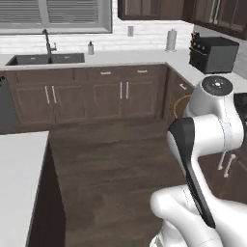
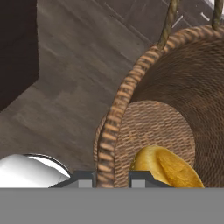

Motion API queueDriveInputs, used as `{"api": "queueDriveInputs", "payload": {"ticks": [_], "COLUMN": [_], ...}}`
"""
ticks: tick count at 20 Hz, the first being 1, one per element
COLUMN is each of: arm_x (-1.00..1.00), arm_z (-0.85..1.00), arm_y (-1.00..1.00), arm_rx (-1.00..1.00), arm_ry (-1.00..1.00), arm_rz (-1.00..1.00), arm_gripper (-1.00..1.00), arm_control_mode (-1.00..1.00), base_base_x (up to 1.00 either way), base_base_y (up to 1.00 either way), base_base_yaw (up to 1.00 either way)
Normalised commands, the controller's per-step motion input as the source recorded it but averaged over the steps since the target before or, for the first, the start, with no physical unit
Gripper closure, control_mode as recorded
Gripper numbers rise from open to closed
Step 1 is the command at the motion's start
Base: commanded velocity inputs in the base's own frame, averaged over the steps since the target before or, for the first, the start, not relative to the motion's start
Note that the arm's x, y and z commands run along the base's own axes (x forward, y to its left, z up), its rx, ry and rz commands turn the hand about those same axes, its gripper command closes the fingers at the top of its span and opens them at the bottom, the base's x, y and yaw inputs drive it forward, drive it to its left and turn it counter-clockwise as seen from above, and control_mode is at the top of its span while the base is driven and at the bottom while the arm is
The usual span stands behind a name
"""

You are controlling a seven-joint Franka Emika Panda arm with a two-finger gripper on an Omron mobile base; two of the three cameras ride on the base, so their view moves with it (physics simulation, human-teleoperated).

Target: Open the cabinet, pick up the bread from the cabinet and place it in the basket. Then move the basket to the dining counter.

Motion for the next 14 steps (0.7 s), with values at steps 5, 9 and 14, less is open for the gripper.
{"api": "queueDriveInputs", "payload": {"ticks": [5, 9, 14], "arm_x": [0.0, 0.0, 0.0], "arm_z": [0.0, 0.0, 0.0], "arm_y": [0.0, 0.0, 0.0], "arm_rx": [0.0, 0.0, 0.0], "arm_ry": [0.0, 0.0, 0.0], "arm_rz": [0.0, 0.0, 0.0], "arm_gripper": [1.0, 1.0, 1.0], "arm_control_mode": [1.0, 1.0, 1.0], "base_base_x": [-0.1, -0.36, -0.03], "base_base_y": [0.1, 0.0, 0.0], "base_base_yaw": [1.0, 0.96, 0.9]}}
